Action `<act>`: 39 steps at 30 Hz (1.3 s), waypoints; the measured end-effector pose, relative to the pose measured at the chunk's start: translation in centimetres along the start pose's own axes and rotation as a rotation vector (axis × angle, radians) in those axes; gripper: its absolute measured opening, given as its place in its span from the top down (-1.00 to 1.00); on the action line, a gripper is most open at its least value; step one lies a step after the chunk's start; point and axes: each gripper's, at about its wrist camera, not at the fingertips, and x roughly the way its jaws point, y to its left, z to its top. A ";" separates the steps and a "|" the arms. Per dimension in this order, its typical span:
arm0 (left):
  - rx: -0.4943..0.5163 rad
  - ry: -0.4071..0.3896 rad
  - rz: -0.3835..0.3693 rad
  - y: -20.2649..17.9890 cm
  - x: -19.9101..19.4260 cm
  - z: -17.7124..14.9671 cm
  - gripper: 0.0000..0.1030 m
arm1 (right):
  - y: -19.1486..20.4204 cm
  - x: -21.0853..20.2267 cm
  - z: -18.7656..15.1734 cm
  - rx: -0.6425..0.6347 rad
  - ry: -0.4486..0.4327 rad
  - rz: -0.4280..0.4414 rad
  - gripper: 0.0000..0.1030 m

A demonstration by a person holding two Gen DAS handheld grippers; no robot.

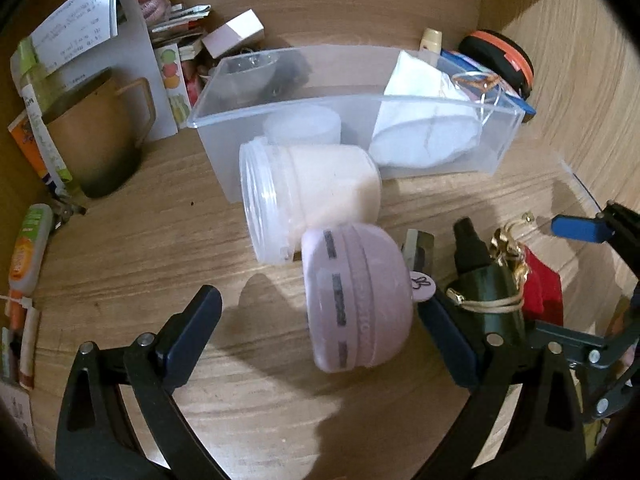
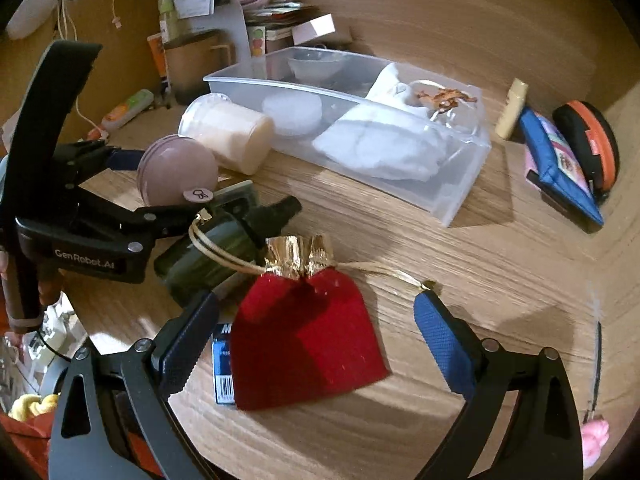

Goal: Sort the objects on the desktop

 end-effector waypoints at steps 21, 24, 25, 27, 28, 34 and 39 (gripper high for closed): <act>0.015 -0.044 -0.098 -0.7 -0.7 -0.4 0.04 | -1.8 0.0 0.4 0.051 -0.025 0.053 0.54; 0.012 -0.052 -0.100 -0.7 -1.2 -0.6 0.12 | -2.0 -0.3 0.5 0.064 -0.036 0.054 0.65; 0.014 -0.056 -0.097 -0.7 -1.3 -0.6 0.13 | -2.0 -0.5 0.5 0.069 -0.040 0.054 0.66; 0.016 -0.066 -0.091 -0.8 -1.6 -0.8 0.14 | -2.3 -0.8 0.6 0.078 -0.047 0.051 0.83; 0.015 -0.070 -0.089 -0.8 -1.8 -0.8 0.15 | -2.4 -1.1 0.7 0.083 -0.053 0.048 0.84; 0.001 -0.117 -0.077 -0.5 -3.5 -0.7 0.15 | -2.8 -2.9 1.2 0.096 -0.098 0.038 0.85; -0.022 -0.149 -0.065 0.3 -4.9 -0.2 0.15 | -3.2 -4.0 1.4 0.119 -0.115 0.033 0.85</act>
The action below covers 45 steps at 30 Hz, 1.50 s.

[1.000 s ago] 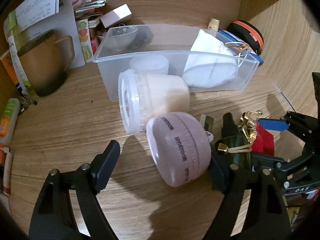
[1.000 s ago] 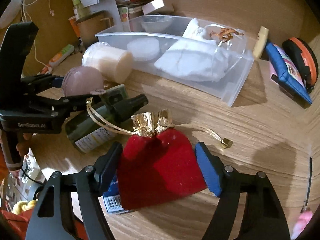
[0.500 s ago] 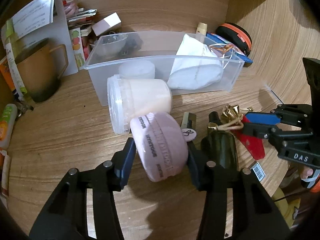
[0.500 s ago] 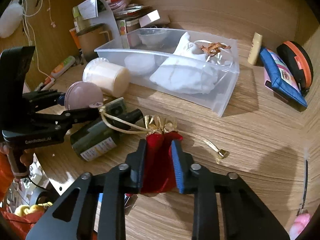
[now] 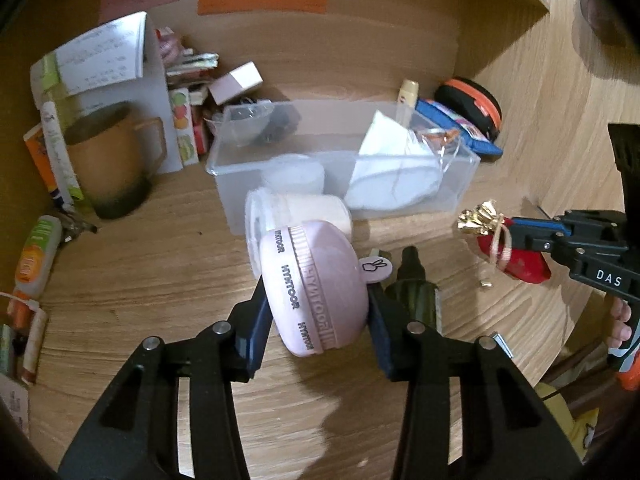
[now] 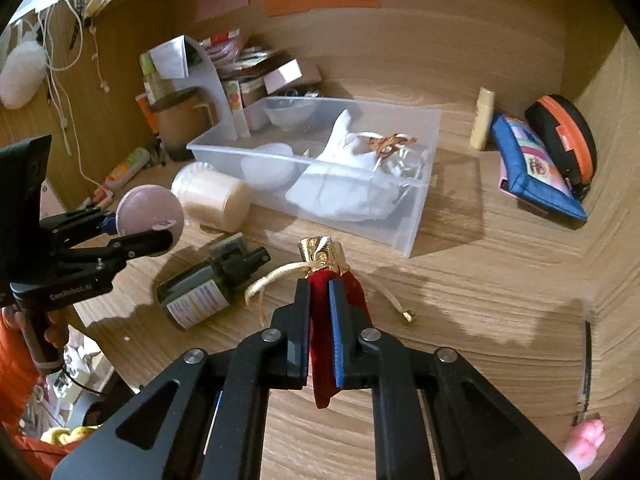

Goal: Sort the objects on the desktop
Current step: 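Lift the pink container and red pouch with both grippers over the clear box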

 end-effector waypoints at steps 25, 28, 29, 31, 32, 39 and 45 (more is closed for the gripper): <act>-0.002 -0.128 0.018 0.4 -4.1 4.1 0.15 | -1.3 -5.4 4.1 0.062 -0.185 -0.011 0.85; -0.005 -0.143 0.016 0.6 -4.4 4.8 0.15 | -1.1 -5.9 4.8 0.057 -0.206 -0.007 0.85; -0.004 -0.147 0.015 0.7 -4.5 5.0 0.15 | -1.1 -6.1 5.0 0.055 -0.214 -0.006 0.85; -0.002 -0.156 0.015 0.7 -4.5 5.5 0.15 | -1.0 -6.3 5.5 0.052 -0.226 -0.002 0.85; 0.002 -0.159 0.015 0.7 -4.5 5.7 0.15 | -1.0 -6.3 5.8 0.051 -0.231 0.001 0.85; 0.028 -0.155 0.012 0.3 -3.8 6.8 0.15 | -0.2 -5.6 8.3 0.023 -0.246 0.016 0.85; 0.031 -0.151 0.014 0.8 -2.7 8.5 0.15 | 0.6 -3.9 10.2 -0.006 -0.238 0.039 0.85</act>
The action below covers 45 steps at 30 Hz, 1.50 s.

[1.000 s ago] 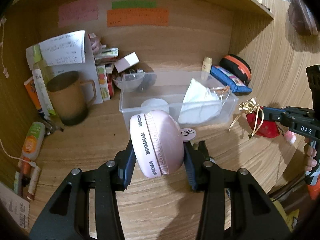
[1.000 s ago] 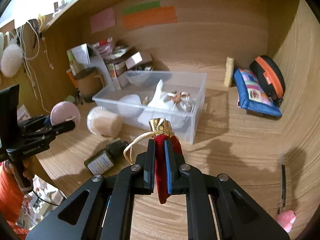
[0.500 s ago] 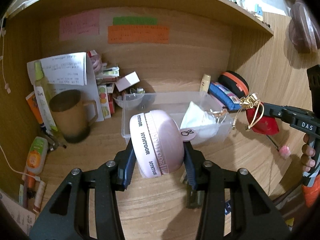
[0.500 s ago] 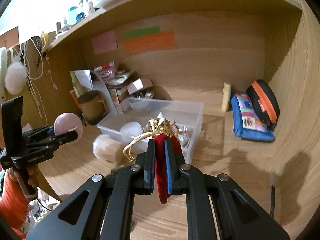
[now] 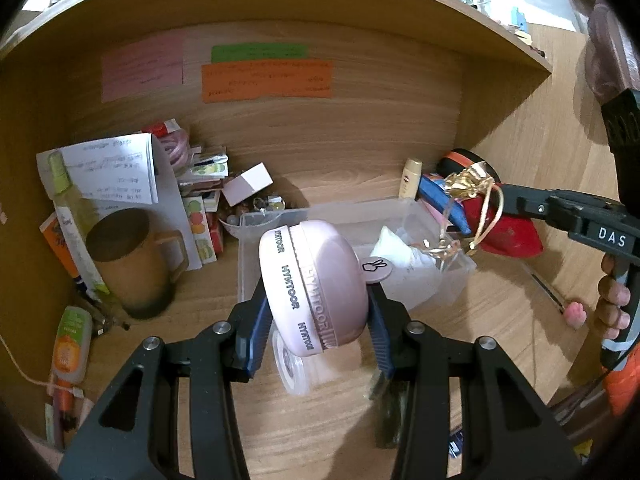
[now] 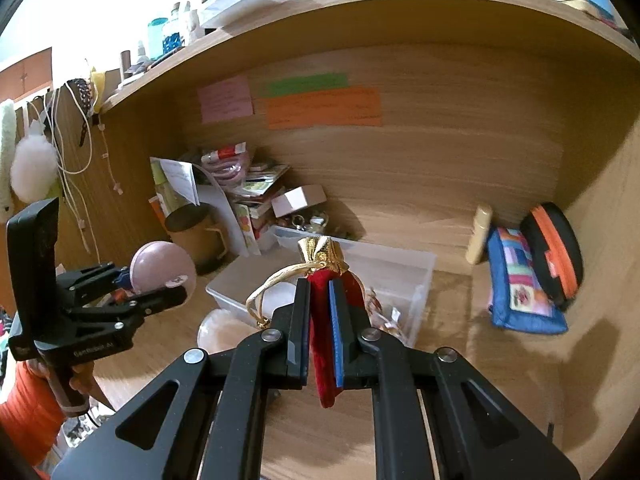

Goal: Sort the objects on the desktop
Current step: 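Lift the pink container and red pouch with both grippers over the clear box, then lower the pink container into the box while the right gripper drops the pouch in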

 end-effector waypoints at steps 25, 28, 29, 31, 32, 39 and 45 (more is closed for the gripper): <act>-0.048 0.128 -0.034 3.7 10.4 2.5 0.15 | -0.7 12.6 1.4 -0.037 0.183 0.043 0.84; -0.053 0.143 -0.042 3.8 11.6 2.8 0.15 | -0.7 13.6 1.2 -0.058 0.203 0.036 0.84; -0.053 0.148 -0.044 3.8 12.0 3.0 0.15 | -0.7 14.0 1.1 -0.062 0.212 0.036 0.84; -0.046 0.155 -0.040 3.8 12.8 3.1 0.15 | -0.8 14.7 1.0 -0.068 0.231 0.032 0.84; -0.045 0.162 -0.038 3.9 13.3 3.2 0.15 | -0.8 15.1 0.9 -0.070 0.241 0.030 0.84; -0.039 0.216 -0.037 3.7 15.9 3.1 0.15 | -1.0 17.1 0.4 -0.083 0.296 0.006 0.84; -0.036 0.258 -0.039 3.6 17.1 2.8 0.15 | -1.3 17.5 0.3 -0.099 0.311 -0.020 0.84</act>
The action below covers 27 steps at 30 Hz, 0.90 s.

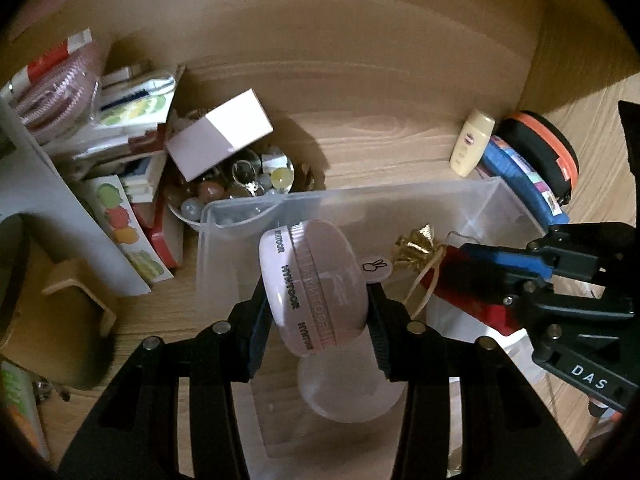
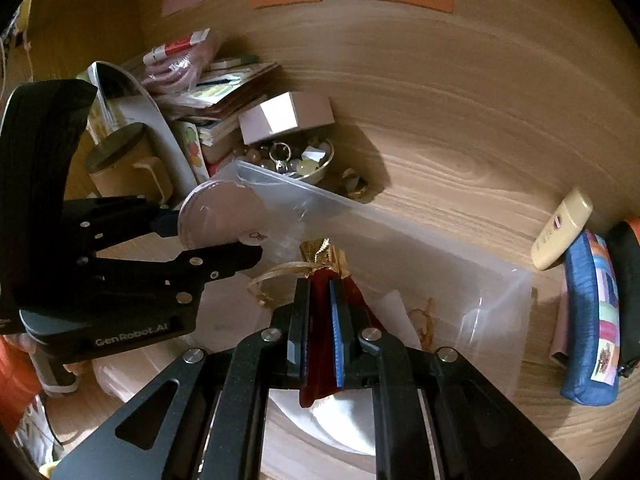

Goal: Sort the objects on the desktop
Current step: 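Lower the pink container into the box while the right gripper drops the pouch in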

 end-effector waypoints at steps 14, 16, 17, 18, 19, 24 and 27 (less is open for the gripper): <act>0.039 0.042 0.034 -0.6 0.7 0.3 0.15 | 1.1 1.5 0.2 -0.052 0.088 -0.043 0.79; 0.039 0.046 0.038 -0.7 0.7 0.3 0.15 | 1.0 1.3 0.1 -0.045 0.093 -0.034 0.75; 0.037 0.051 0.039 -0.7 0.8 0.4 0.15 | 0.9 1.3 0.0 -0.041 0.098 -0.035 0.64; 0.033 0.057 0.035 -0.8 0.9 0.5 0.15 | 0.9 1.2 0.0 -0.036 0.101 -0.044 0.46; 0.029 0.063 0.029 -0.8 1.0 0.5 0.15 | 0.8 1.1 0.0 -0.032 0.099 -0.060 0.36; 0.037 0.065 0.022 -1.3 0.4 0.5 0.10 | 0.2 -0.4 -0.2 -0.002 0.067 -0.081 0.13; 0.043 0.044 0.030 -1.6 -0.7 0.6 0.03 | -0.1 -1.6 -0.2 0.009 0.052 -0.097 0.08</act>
